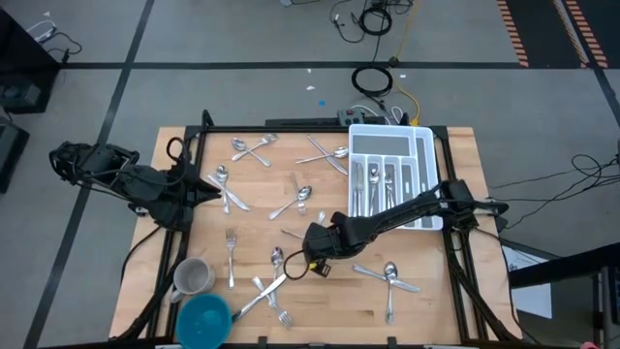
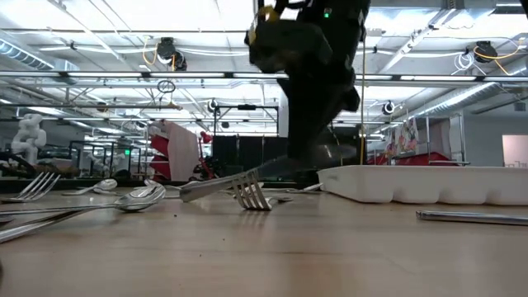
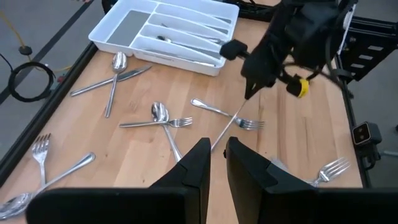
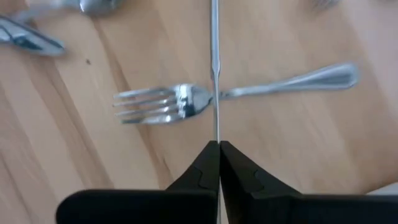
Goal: Sort silverware
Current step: Put the table knife into the silverware tray
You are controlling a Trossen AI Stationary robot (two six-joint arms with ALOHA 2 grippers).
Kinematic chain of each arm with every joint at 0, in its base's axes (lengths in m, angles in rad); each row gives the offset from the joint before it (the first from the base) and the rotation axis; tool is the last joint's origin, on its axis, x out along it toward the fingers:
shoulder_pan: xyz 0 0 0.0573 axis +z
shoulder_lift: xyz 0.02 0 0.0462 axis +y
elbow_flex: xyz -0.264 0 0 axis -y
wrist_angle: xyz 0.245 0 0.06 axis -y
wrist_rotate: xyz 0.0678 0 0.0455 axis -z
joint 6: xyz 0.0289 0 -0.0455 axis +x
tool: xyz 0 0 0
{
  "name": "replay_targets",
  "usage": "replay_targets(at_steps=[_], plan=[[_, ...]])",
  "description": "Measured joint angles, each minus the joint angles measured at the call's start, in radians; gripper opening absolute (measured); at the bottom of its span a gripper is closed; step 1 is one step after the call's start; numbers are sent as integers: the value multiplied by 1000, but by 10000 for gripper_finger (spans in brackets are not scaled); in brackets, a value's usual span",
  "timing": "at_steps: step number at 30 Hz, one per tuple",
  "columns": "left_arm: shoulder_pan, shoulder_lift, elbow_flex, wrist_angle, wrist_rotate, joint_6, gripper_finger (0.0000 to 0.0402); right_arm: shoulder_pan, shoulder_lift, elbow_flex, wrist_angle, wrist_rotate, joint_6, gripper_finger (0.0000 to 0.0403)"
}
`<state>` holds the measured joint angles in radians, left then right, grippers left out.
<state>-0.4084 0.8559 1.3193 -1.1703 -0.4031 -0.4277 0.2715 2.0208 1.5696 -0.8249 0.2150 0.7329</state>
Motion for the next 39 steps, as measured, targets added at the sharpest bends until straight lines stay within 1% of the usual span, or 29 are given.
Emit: replay_targets(at_steps=[3,8,14,18,21,23,25,28,32,34,36,39], plan=[[0,0,0,0,-3,11,56,-13,-49,1,-4,53,-12,1],[0,0,0,0,-17,17,56,-48,-139,3,-58,157,-15,1],[0,0,0,0,-25,17,56,-87,-225,3,-110,216,-48,0],[0,0,0,0,-26,17,56,-110,-247,3,-127,208,-73,0],[0,0,0,0,-26,17,56,-125,-232,4,-146,153,-135,1],[0,0,0,0,-27,16,56,-136,-203,4,-167,95,-199,9],[0,0,0,0,-27,16,56,-148,-168,4,-167,29,-291,30],[0,0,0,0,-27,16,56,-172,-109,4,-152,-57,-403,86],[0,0,0,0,-27,15,56,-210,-40,3,-128,-66,-473,183],[0,0,0,0,-27,15,56,-229,-18,3,-118,-66,-494,224],[0,0,0,0,-27,15,56,-245,0,3,-115,-69,-507,251],[0,0,0,0,-26,16,56,-269,25,3,-113,-101,-514,265]])
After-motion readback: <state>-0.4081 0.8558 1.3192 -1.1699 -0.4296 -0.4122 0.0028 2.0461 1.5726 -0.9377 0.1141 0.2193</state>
